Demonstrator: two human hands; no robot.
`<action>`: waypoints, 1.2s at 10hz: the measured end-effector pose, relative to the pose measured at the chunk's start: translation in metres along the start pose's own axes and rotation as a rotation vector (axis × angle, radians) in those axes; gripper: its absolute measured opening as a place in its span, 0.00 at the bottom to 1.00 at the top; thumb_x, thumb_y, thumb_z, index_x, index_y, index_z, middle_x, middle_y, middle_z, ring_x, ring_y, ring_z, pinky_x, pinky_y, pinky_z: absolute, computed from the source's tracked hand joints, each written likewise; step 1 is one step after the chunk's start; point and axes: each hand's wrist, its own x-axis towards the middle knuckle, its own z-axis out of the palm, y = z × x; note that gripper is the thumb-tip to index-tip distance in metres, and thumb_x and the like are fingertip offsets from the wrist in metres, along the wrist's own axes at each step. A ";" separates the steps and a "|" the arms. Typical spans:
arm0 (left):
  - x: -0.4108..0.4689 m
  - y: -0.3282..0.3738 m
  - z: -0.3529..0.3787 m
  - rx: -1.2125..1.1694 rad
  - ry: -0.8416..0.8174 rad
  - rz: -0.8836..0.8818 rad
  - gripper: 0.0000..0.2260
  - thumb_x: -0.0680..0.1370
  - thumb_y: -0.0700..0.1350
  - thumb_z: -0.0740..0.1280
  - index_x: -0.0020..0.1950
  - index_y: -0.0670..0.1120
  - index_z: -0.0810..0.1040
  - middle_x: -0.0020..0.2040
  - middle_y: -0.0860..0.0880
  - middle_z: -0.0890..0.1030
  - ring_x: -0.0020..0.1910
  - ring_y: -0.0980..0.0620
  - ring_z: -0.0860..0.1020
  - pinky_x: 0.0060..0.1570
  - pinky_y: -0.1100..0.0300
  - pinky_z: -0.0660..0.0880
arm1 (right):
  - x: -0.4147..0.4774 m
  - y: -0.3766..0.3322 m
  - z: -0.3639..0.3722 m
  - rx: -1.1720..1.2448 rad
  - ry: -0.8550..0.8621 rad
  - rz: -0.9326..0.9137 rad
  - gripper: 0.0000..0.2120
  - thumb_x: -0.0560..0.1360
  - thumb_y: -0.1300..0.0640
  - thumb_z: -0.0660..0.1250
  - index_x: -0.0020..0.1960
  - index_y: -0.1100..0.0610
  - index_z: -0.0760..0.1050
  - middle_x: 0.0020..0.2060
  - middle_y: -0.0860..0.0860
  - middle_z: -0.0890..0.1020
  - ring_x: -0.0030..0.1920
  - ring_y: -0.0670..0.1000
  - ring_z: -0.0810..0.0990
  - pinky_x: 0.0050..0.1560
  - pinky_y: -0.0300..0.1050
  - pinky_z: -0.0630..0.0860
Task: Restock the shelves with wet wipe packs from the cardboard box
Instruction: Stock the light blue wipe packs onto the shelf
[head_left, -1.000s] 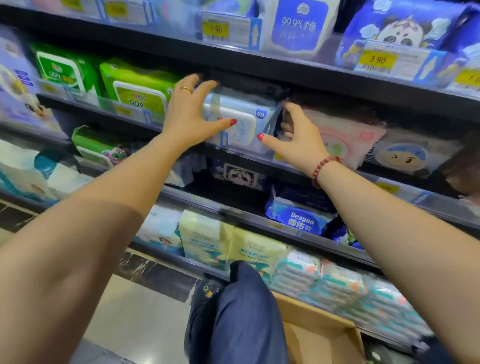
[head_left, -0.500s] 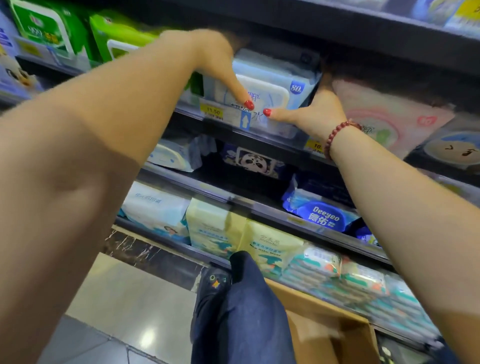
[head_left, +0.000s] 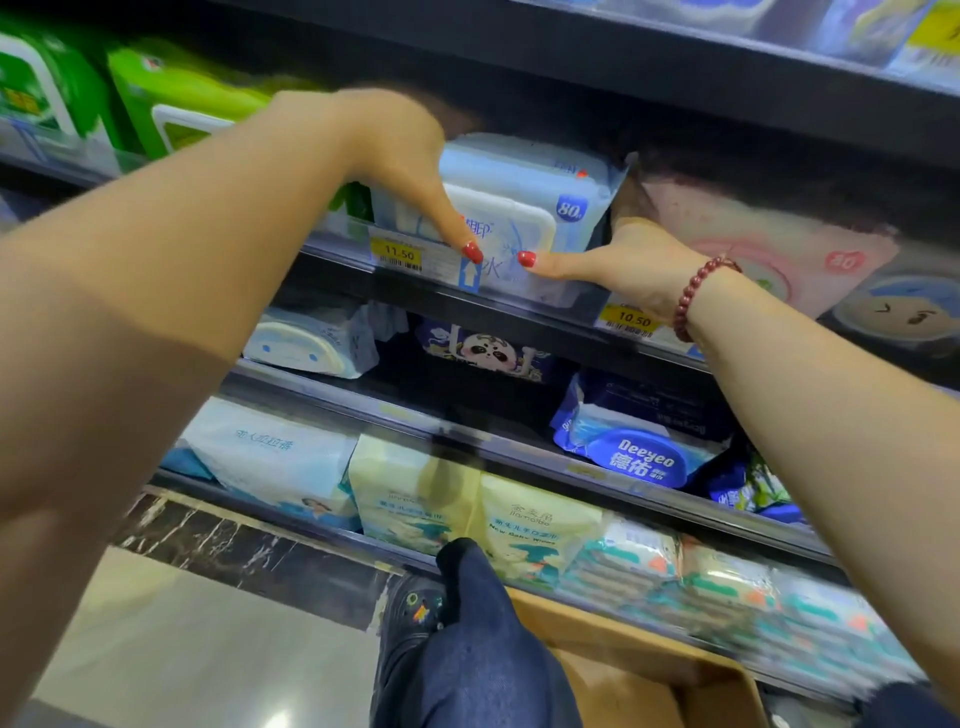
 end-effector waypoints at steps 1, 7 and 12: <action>0.005 -0.009 0.002 0.105 0.024 -0.030 0.33 0.59 0.73 0.67 0.27 0.43 0.66 0.26 0.48 0.66 0.26 0.50 0.66 0.28 0.58 0.63 | -0.002 0.001 -0.003 -0.014 -0.015 -0.021 0.14 0.66 0.45 0.75 0.45 0.46 0.72 0.44 0.37 0.80 0.42 0.33 0.79 0.42 0.28 0.76; 0.015 -0.026 0.032 0.103 0.436 0.099 0.45 0.62 0.72 0.62 0.74 0.49 0.65 0.58 0.36 0.79 0.57 0.34 0.75 0.52 0.44 0.74 | 0.015 -0.002 0.008 -0.094 0.098 0.021 0.39 0.66 0.35 0.70 0.69 0.55 0.67 0.65 0.49 0.75 0.62 0.51 0.75 0.65 0.49 0.72; 0.006 -0.015 0.056 -0.171 0.731 0.131 0.20 0.78 0.57 0.64 0.58 0.42 0.79 0.47 0.37 0.79 0.52 0.36 0.74 0.49 0.50 0.68 | 0.004 0.000 0.014 -0.241 0.352 -0.093 0.24 0.66 0.38 0.73 0.45 0.57 0.73 0.42 0.49 0.78 0.43 0.48 0.77 0.40 0.41 0.75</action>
